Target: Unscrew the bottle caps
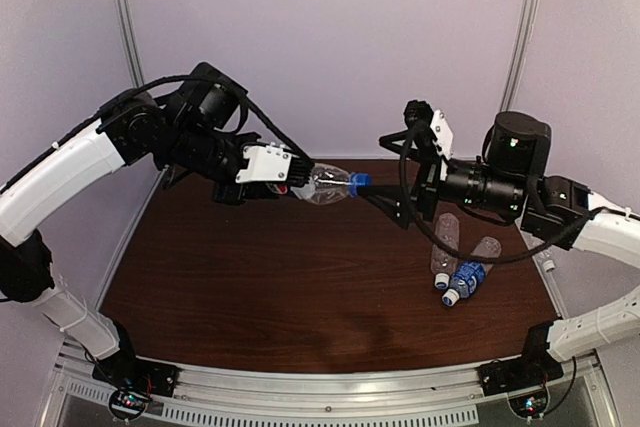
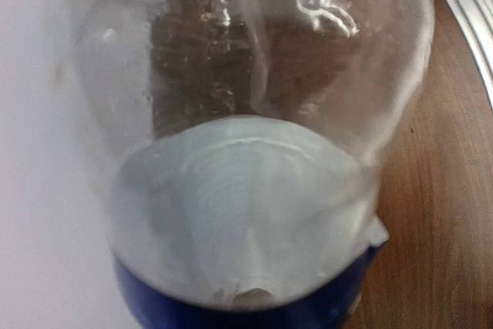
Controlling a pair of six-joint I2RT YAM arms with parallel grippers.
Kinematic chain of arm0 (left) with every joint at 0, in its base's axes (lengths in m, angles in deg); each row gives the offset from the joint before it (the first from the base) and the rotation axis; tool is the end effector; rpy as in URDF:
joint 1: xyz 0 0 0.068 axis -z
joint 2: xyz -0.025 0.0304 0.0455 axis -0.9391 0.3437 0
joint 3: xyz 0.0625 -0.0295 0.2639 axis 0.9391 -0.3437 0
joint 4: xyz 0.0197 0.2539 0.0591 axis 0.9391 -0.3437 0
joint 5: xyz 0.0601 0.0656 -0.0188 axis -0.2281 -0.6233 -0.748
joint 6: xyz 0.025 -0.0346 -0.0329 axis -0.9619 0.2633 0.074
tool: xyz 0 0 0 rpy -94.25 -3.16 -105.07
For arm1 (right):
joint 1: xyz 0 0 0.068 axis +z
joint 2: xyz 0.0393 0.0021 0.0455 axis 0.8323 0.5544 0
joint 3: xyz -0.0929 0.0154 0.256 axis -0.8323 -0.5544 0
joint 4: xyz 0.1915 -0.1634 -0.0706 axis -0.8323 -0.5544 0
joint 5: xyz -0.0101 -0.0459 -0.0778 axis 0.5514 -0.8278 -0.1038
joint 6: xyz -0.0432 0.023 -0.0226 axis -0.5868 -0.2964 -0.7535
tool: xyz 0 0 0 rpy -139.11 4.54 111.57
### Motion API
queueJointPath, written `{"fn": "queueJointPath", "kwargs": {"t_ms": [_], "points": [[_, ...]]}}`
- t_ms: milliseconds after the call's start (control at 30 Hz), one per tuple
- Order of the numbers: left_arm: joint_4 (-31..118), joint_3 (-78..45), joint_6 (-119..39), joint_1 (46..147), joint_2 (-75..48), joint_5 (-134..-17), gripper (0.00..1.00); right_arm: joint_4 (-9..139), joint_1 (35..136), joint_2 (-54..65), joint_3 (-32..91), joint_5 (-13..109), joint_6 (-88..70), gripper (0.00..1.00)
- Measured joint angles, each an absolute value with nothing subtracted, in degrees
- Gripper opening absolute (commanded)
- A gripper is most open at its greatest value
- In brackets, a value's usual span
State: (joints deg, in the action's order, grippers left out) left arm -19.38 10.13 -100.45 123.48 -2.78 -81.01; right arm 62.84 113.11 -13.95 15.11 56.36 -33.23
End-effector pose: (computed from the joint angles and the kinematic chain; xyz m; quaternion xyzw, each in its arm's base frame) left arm 0.1768 -0.2424 0.4077 0.7319 0.5795 -0.0364 0.3566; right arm 0.1288 0.2143 0.3947 -0.5103 0.5232 0.3220 0.6018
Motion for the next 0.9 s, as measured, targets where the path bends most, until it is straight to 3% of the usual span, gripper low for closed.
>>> {"fn": "queueJointPath", "kwargs": {"t_ms": [233,400,700,900], "points": [[-8.1,10.2,-101.3,123.5,-2.8,-94.8,0.29,73.5,101.0,-12.4,15.7,61.2,5.9,0.88],[-2.6,9.1,-102.4,123.5,-2.8,-100.7,0.29,79.2,99.2,-8.3,14.9,67.4,22.4,0.84],[0.1,7.2,-103.8,123.5,-2.8,-104.3,0.29,80.7,99.2,-5.2,15.0,72.4,30.3,0.72],[1.0,7.2,-104.2,123.5,-2.8,-104.4,0.29,82.1,99.2,-4.3,15.6,73.5,32.0,0.5]]}}
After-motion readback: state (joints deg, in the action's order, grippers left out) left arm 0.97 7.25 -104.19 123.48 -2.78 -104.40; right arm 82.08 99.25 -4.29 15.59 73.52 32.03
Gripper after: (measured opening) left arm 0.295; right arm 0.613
